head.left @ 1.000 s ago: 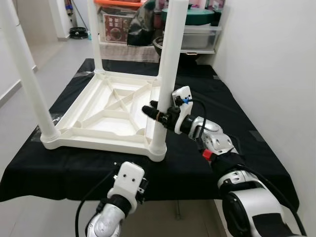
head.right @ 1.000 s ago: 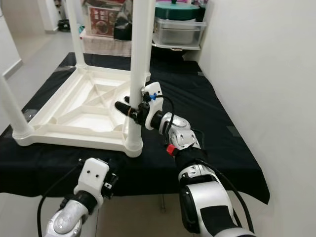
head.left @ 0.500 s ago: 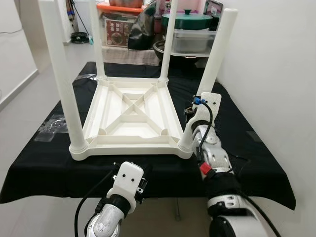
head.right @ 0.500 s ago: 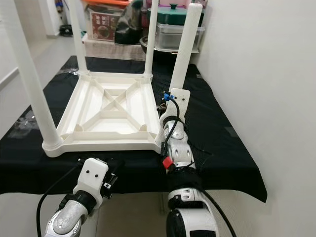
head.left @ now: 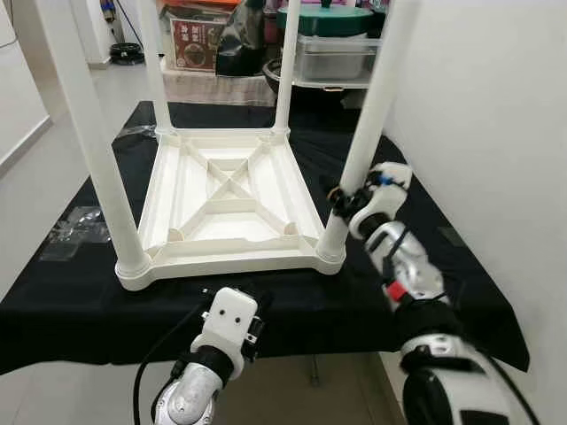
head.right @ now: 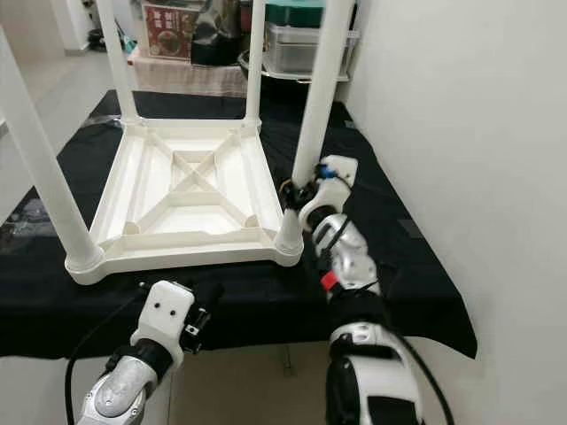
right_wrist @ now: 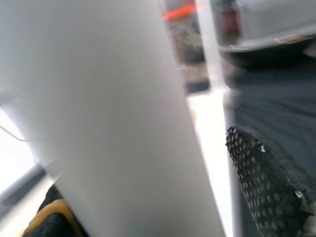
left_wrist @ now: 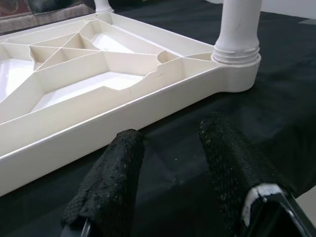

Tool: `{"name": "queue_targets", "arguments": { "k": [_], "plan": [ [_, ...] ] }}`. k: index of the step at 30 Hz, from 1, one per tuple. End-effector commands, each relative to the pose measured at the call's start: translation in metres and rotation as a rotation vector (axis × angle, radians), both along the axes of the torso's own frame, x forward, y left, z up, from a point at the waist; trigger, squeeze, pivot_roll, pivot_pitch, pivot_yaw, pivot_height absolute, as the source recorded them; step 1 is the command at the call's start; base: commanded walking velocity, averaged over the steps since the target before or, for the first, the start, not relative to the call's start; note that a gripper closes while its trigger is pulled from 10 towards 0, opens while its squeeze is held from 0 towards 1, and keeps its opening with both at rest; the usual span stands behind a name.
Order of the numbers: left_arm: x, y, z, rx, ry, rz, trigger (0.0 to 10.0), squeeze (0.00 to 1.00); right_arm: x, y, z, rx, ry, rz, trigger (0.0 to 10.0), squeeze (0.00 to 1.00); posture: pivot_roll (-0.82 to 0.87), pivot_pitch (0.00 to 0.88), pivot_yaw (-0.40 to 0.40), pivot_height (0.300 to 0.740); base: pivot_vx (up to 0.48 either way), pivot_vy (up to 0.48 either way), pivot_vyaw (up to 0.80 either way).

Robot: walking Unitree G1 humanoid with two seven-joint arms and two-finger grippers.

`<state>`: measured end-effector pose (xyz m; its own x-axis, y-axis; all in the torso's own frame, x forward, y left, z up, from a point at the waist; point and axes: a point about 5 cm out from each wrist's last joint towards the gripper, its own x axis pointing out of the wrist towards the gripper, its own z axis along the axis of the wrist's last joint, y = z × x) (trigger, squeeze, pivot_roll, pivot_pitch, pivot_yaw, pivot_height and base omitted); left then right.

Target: Building children table

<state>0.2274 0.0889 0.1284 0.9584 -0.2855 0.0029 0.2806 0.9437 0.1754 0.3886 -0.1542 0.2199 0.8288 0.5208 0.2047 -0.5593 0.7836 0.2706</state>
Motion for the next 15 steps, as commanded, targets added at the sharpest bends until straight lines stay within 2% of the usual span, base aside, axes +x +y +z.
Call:
{"name": "queue_targets", "arguments": {
  "k": [1, 2, 3, 4, 5, 7, 8, 9, 10, 12, 13, 14, 15],
  "plan": [
    [0.000, -0.002, -0.004, 0.001, 0.014, -0.005, 10.0, 0.00, -0.011, 0.012, 0.003, 0.009, -0.028, 0.398, 10.0, 0.00, 0.07, 0.037, -0.094, 0.740, 0.000, 0.000, 0.00],
    [0.000, -0.002, -0.004, 0.001, 0.014, -0.005, 10.0, 0.00, -0.011, 0.012, 0.003, 0.009, -0.028, 0.398, 10.0, 0.00, 0.07, 0.037, -0.094, 0.740, 0.000, 0.000, 0.00],
    [0.000, -0.002, -0.003, 0.001, 0.013, -0.004, 10.0, 0.00, -0.021, 0.016, 0.005, -0.022, -0.065, 0.580, 10.0, 0.00, 0.08, 0.035, -0.105, 0.740, 0.000, 0.000, 0.00],
    [0.000, -0.002, -0.003, 0.001, 0.013, -0.004, 10.0, 0.00, -0.021, 0.016, 0.005, -0.022, -0.065, 0.580, 10.0, 0.00, 0.08, 0.035, -0.105, 0.740, 0.000, 0.000, 0.00],
    [0.000, -0.002, -0.003, 0.000, 0.012, -0.003, 10.0, 0.00, -0.028, 0.018, 0.005, -0.043, -0.087, 0.699, 10.0, 0.00, 0.08, 0.036, -0.107, 0.740, 0.000, 0.000, 0.00],
    [-0.001, -0.002, -0.003, 0.002, 0.012, 0.001, 10.0, 0.00, -0.031, 0.037, 0.002, -0.124, -0.076, 0.842, 10.0, 0.00, 0.09, 0.032, -0.109, 0.740, 0.000, 0.000, 0.00],
    [-0.001, -0.002, -0.003, 0.002, 0.012, 0.002, 10.0, 0.00, -0.029, 0.047, -0.001, -0.162, -0.065, 0.860, 10.0, 0.00, 0.09, 0.029, -0.109, 0.740, 0.000, 0.000, 0.00],
    [-0.001, -0.002, -0.003, 0.002, 0.012, 0.002, 10.0, 0.00, -0.029, 0.047, -0.001, -0.162, -0.065, 0.860, 10.0, 0.00, 0.09, 0.029, -0.109, 0.740, 0.000, 0.000, 0.00],
    [-0.001, -0.002, -0.004, 0.002, 0.012, 0.002, 10.0, 0.00, -0.028, 0.055, -0.004, -0.195, -0.062, 0.874, 10.0, 0.00, 0.09, 0.029, -0.109, 0.740, 0.000, 0.000, 0.00],
    [-0.001, -0.002, -0.004, 0.002, 0.012, 0.002, 10.0, 0.00, -0.028, 0.055, -0.004, -0.195, -0.062, 0.874, 10.0, 0.00, 0.09, 0.029, -0.109, 0.740, 0.000, 0.000, 0.00],
    [-0.001, -0.002, -0.004, 0.002, 0.012, 0.002, 10.0, 0.00, -0.027, 0.065, -0.009, -0.251, -0.053, 0.859, 10.0, 0.00, 0.10, 0.025, -0.113, 0.740, 0.000, 0.000, 0.00],
    [-0.001, -0.002, -0.004, 0.003, 0.012, 0.002, 10.0, 0.00, -0.020, 0.073, -0.016, -0.329, -0.040, 0.769, 0.0, 0.00, 0.10, 0.025, -0.111, 0.740, 0.000, 0.000, 0.00],
    [-0.002, -0.002, -0.004, 0.003, 0.012, 0.002, 10.0, 0.00, -0.013, 0.078, -0.021, -0.387, -0.029, 0.637, 0.0, 0.00, 0.10, 0.021, -0.114, 0.740, 0.000, 0.000, 0.00]
  ]
}}
